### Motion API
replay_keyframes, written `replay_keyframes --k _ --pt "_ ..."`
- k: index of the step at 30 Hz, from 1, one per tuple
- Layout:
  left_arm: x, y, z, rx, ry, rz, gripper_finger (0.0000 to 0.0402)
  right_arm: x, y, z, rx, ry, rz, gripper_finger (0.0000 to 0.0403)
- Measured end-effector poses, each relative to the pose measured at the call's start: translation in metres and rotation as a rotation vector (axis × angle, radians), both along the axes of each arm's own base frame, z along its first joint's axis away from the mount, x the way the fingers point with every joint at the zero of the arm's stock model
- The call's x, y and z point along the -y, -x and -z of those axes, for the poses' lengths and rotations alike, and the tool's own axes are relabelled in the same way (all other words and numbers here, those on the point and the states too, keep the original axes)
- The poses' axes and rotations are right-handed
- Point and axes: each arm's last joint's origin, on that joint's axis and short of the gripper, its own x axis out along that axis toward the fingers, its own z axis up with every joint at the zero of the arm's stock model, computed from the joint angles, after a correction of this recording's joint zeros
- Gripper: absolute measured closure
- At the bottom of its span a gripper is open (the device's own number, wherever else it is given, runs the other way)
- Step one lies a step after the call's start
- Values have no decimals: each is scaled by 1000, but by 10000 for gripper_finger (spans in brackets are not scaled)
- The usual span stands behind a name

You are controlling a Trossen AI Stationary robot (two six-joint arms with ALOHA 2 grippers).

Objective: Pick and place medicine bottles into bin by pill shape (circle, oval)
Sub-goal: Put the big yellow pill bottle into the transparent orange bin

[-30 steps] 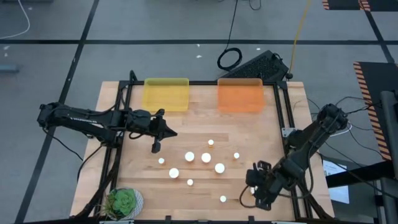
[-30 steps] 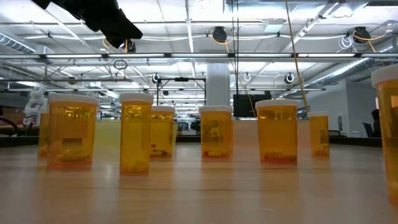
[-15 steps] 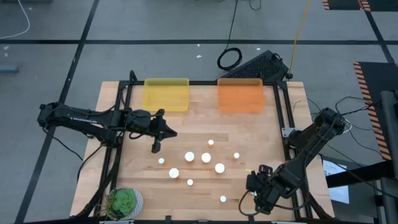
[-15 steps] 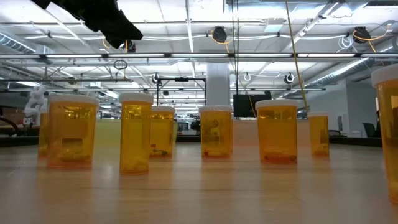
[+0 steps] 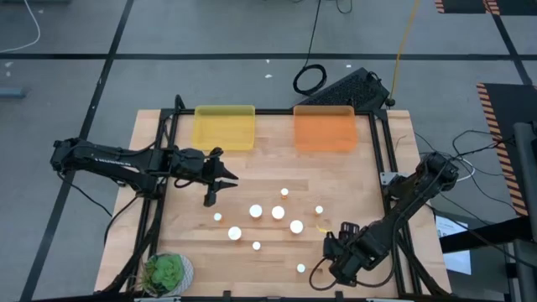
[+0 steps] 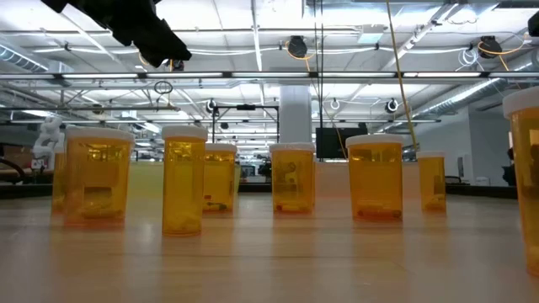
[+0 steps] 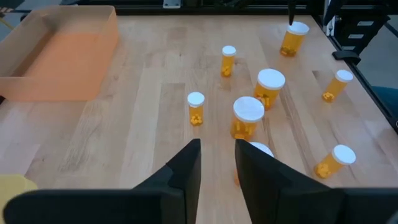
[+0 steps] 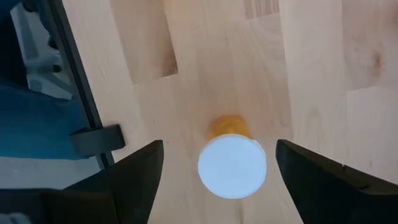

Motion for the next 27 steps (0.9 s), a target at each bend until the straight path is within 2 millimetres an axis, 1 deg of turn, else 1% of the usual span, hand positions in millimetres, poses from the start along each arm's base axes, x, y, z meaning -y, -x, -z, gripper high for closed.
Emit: replay_keyframes --k 7,14,19,23,27 --pt "0 0 0 1 -6 4 299 3 7 15 -31 21 26 98" --pt "0 0 0 1 -6 4 299 5 11 34 -61 -20 42 99" --pt "0 0 0 2 -7 4 300 8 14 40 -78 -2 42 101" --pt "0 0 0 2 -7 4 300 8 14 41 -78 -2 41 122" --pt "0 0 0 2 -7 4 300 8 14 41 -79 -2 41 164"
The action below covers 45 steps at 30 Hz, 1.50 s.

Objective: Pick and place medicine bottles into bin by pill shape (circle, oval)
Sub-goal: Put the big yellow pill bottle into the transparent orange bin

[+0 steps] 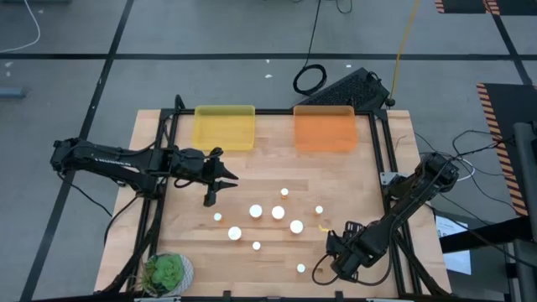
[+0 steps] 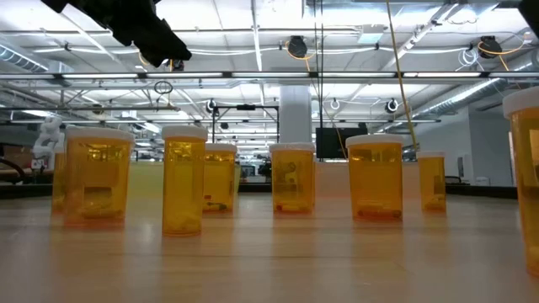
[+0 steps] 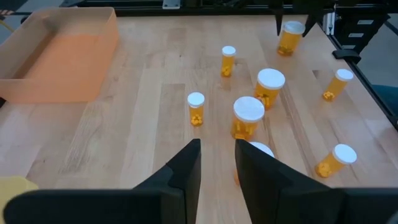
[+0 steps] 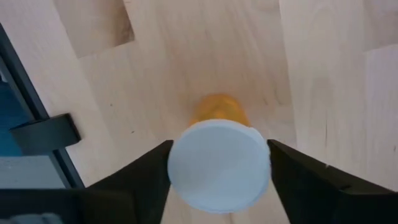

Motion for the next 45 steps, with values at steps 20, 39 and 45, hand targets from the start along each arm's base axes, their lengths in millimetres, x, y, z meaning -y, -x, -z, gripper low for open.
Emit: replay_keyframes --k 20,39,45 --pt "-1 0 0 1 -14 -19 300 43 -9 -31 12 -4 90 184" --pt "-1 0 0 3 -43 -6 300 80 -5 -74 146 -97 190 286" --pt "-1 0 0 4 -43 -6 300 61 0 -75 224 -111 139 263"
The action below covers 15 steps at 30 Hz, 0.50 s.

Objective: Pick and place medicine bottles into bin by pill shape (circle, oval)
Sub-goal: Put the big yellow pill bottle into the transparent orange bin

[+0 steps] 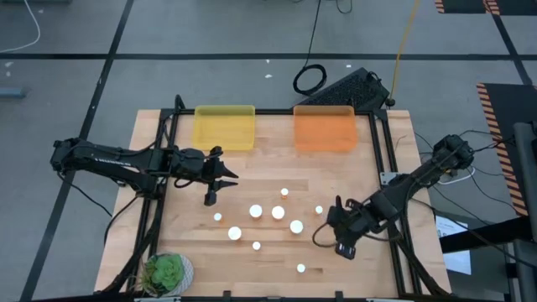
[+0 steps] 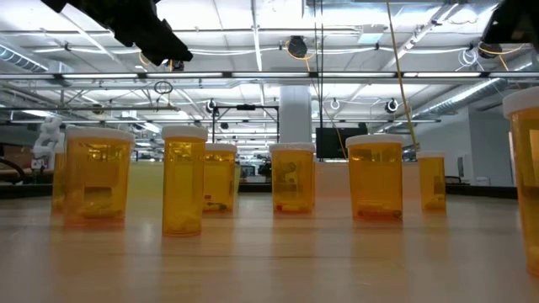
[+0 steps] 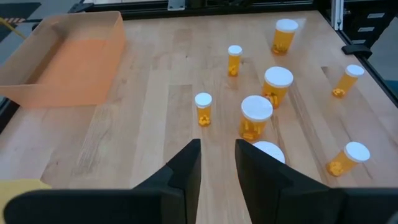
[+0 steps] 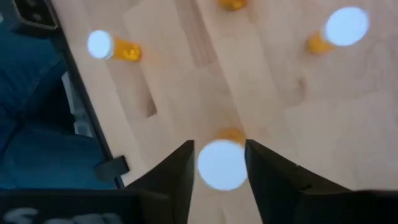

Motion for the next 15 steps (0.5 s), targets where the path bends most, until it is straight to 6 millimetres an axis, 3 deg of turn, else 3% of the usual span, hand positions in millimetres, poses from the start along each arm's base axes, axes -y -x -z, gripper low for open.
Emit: replay_keyframes --k 15 --pt "-1 0 -1 11 -9 -21 300 -35 4 35 -84 112 -15 93"
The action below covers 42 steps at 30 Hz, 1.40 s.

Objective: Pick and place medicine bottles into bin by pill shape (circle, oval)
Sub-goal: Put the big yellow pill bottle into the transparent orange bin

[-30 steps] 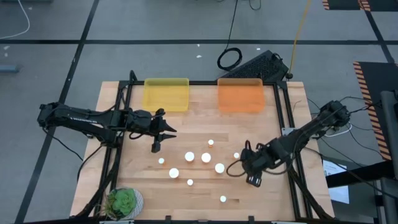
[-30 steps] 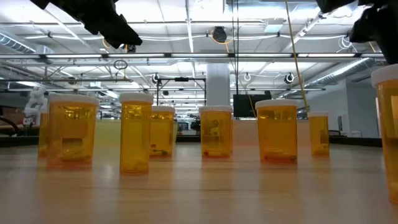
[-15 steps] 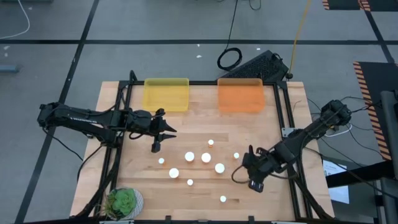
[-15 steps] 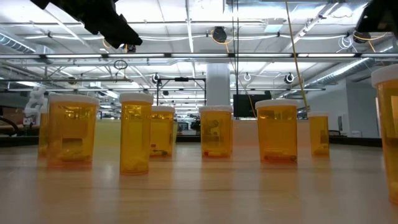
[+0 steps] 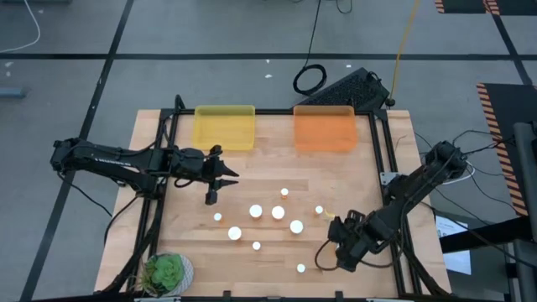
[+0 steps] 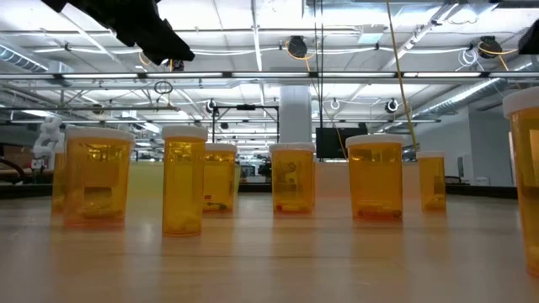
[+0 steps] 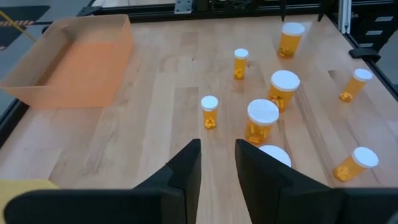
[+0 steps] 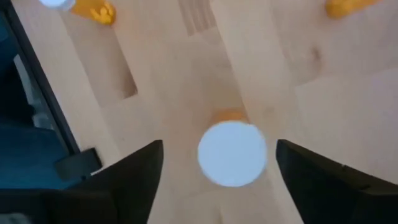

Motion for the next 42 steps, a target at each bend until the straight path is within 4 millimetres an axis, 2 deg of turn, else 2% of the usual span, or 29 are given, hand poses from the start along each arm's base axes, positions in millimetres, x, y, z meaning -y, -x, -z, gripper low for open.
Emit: replay_keyframes --k 5,14,19,33,36,42 --pt "0 0 0 0 -1 -2 300 2 3 10 -21 15 8 68" --pt "0 0 0 -2 0 -3 300 6 9 35 -39 -6 -21 68" --pt "0 0 0 -2 -4 -5 300 7 10 43 -25 -16 -37 91" --pt "-1 0 0 1 -14 -16 300 11 10 46 -49 -25 -4 207" --pt "-1 0 0 1 -14 -16 300 13 8 45 -70 -51 3 209" --pt "-1 0 0 1 -24 -11 300 22 2 44 -97 -86 -7 186"
